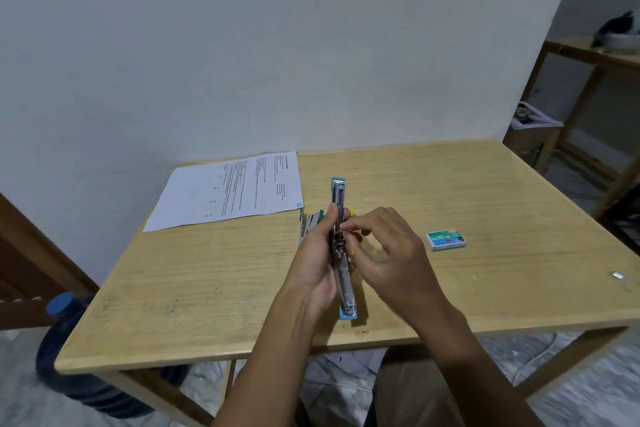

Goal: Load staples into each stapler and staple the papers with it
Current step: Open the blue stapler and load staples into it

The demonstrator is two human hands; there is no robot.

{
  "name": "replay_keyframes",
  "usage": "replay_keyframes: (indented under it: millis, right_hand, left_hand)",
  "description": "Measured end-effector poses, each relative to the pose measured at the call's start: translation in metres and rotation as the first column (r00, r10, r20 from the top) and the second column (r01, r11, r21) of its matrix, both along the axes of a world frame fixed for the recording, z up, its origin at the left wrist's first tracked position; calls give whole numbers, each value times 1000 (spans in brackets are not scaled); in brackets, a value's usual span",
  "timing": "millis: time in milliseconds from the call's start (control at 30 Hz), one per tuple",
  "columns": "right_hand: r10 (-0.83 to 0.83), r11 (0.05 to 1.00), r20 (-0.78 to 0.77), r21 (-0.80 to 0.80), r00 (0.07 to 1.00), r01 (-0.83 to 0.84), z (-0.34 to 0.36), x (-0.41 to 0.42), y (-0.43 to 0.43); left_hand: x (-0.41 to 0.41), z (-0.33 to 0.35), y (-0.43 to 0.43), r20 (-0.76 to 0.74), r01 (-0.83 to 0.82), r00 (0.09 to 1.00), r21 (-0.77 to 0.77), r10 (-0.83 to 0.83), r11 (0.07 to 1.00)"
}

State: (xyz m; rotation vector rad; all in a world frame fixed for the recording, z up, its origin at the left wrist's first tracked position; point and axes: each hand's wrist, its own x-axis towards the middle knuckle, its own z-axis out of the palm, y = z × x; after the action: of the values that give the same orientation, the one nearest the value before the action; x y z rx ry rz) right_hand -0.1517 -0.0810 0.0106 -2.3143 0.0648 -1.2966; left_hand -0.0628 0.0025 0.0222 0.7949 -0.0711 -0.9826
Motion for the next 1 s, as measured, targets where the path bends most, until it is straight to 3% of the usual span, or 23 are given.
replay_keyframes:
  millis: [233, 500, 700, 833, 1000]
  right_hand:
    - [-16, 1000, -40, -2, 999, 16, -3, 1, -14]
    - [23, 1000, -35, -5, 999, -23, -17, 5, 5]
    - [60, 948, -98, 317, 993, -26, 2, 3, 6]
    - [-4, 913, -155, 403, 988, 68, 14, 15, -1]
    - [93, 848, -159, 530, 983, 5, 6, 20, 3]
  left_hand:
    - [3, 5, 0, 115, 19, 993, 10, -20, 1000]
    - [13, 12, -4, -20, -44, 999, -5, 44, 999]
    - [14, 7, 3, 13, 75, 997, -11, -75, 997]
    - [11, 2, 2, 42, 117, 993, -75, -114, 990]
    - [8, 4, 1, 32, 137, 990, -102, -134, 985]
